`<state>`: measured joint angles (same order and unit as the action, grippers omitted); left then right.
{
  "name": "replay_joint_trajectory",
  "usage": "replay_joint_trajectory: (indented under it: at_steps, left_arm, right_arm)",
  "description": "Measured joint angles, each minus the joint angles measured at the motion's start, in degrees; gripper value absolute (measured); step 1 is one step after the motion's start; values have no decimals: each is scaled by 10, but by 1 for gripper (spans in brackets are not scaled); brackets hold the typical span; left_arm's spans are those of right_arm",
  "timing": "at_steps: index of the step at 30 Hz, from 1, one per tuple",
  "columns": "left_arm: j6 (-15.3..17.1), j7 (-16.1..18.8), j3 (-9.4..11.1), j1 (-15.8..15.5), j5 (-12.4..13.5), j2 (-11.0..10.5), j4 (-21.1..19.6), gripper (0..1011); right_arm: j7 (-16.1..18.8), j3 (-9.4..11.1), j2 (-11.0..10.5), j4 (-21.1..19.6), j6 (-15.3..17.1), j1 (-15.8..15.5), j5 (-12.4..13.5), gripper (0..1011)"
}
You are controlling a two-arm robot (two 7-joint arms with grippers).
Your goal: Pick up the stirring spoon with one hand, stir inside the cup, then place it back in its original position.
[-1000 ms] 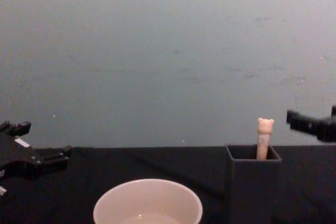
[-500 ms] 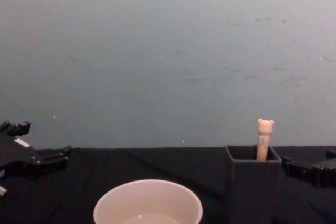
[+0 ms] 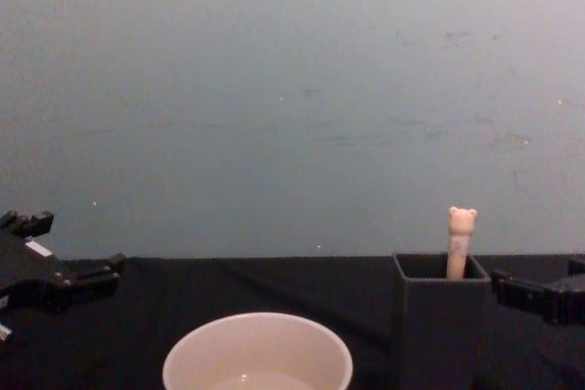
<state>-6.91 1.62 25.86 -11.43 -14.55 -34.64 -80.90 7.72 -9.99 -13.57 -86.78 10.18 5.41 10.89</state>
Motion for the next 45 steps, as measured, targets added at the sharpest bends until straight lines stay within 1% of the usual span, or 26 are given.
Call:
replay_joint_trajectory:
  at_steps: [45]
  left_arm:
    - [0,0,0,0,0,0,0,1001]
  right_arm:
    - [0,0,0,-1,-1,0,2,1002]
